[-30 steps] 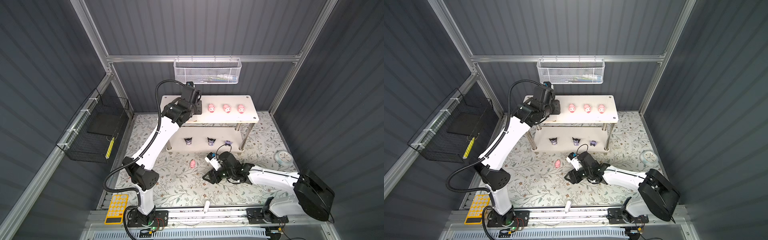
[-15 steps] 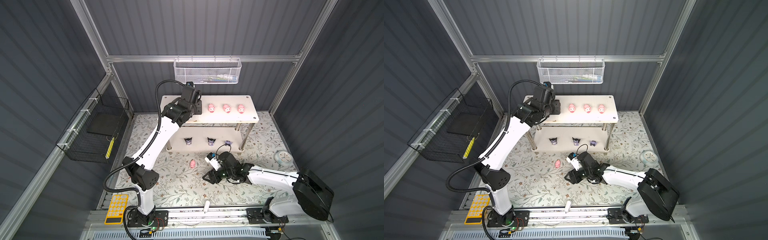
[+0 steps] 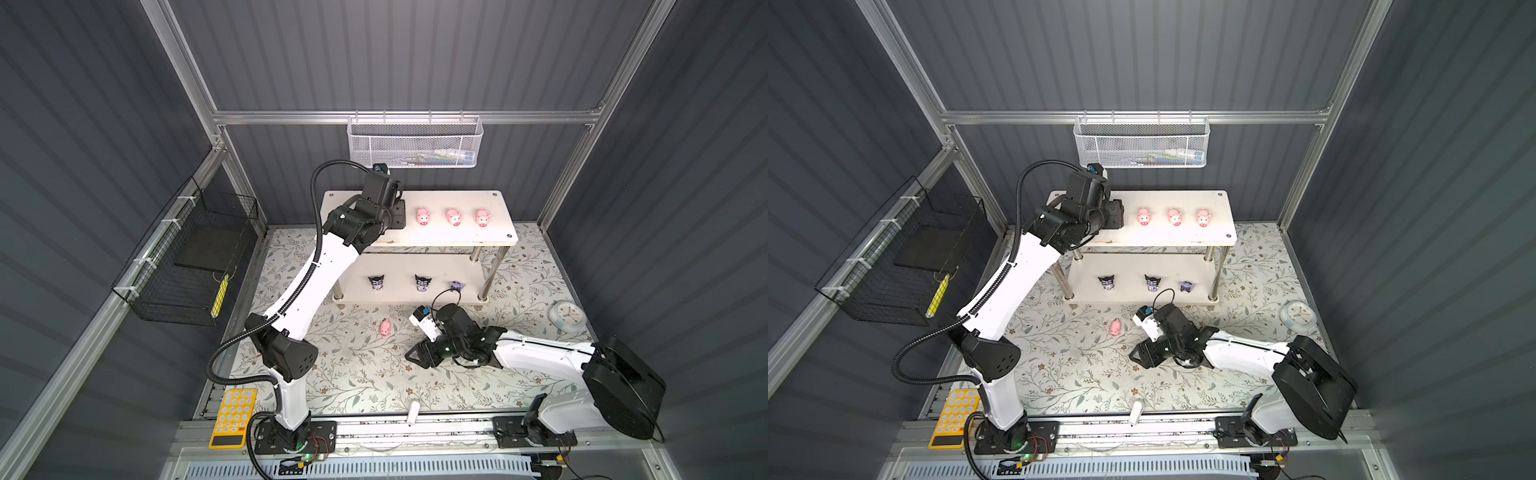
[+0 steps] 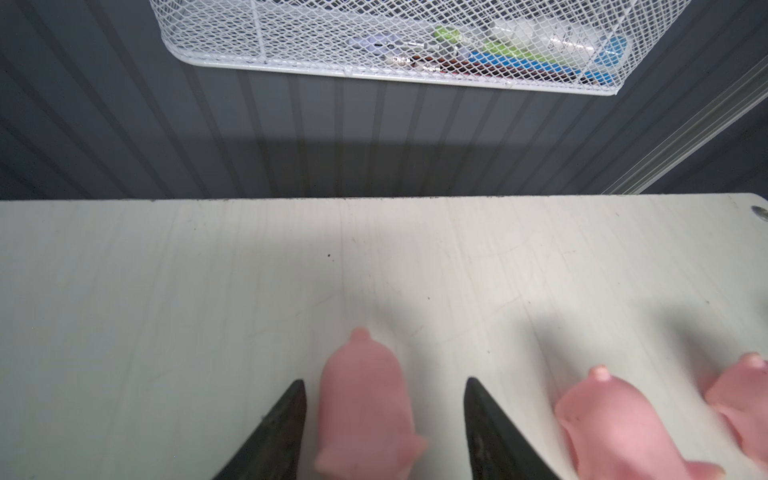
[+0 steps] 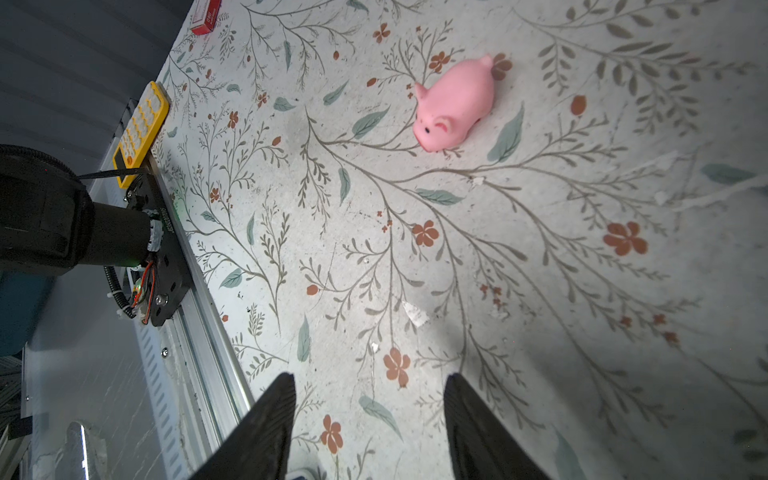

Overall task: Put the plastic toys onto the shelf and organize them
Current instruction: 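Lower the pink pig onto the top shelf beside the other pigs, then open the left gripper and withdraw it down toward the last pig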

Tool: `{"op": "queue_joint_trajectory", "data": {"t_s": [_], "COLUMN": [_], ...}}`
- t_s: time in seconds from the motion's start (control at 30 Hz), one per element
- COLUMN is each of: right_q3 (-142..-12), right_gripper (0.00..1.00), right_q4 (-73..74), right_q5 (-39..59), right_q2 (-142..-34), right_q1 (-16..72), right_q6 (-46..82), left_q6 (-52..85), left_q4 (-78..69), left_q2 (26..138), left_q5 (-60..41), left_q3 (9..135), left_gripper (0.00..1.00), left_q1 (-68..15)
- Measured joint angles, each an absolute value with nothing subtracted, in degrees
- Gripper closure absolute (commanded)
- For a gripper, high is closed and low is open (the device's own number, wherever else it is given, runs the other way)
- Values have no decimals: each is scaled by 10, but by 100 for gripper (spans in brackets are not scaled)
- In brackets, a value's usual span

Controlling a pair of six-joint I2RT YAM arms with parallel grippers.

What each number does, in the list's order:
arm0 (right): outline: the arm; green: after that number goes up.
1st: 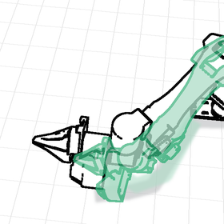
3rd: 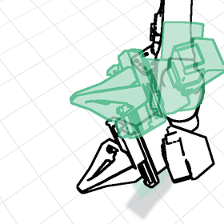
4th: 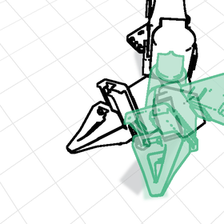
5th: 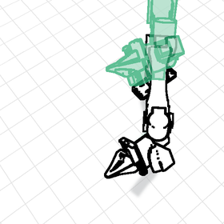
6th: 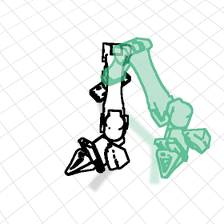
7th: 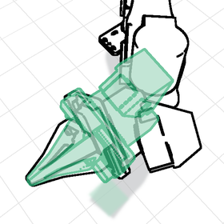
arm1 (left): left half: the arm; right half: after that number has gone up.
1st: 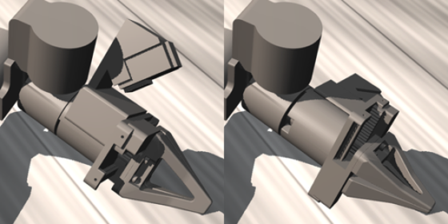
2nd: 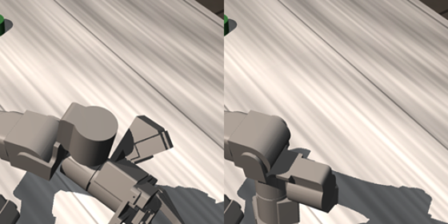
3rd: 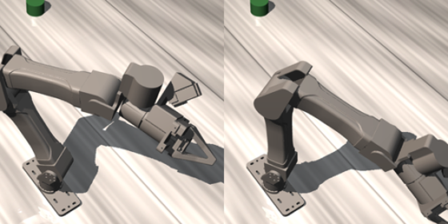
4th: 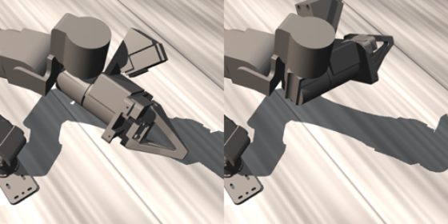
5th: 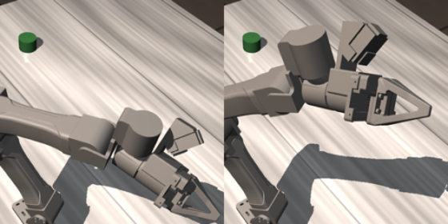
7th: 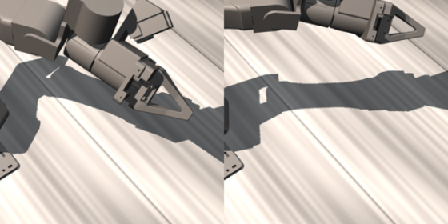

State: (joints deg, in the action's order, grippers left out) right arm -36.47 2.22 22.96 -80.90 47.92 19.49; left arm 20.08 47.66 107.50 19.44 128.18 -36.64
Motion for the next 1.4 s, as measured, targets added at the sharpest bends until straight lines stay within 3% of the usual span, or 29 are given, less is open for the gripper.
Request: {"op": "queue_joint_trajectory", "data": {"t_s": [0.33,0.57,1.0,1.4], "right_q3": [-368,-368,-362,-359], "right_gripper": [41,41,41,41], "right_q4": [22,22,36,37], "right_q5": [232,232,222,182], "right_q2": [-818,-818,-769,-752], "right_q1": [477,477,467,464], "right_q6": [195,195,200,221], "left_q6": [200,194,213,291], "left_q4": [460,435,356,338], "left_q2": [1059,987,610,400], "left_q5": [190,193,177,132], "left_q3": [1277,1241,874,505], "left_gripper": [37,35,33,28], "left_q1": [-366,-366,-367,-367]}}
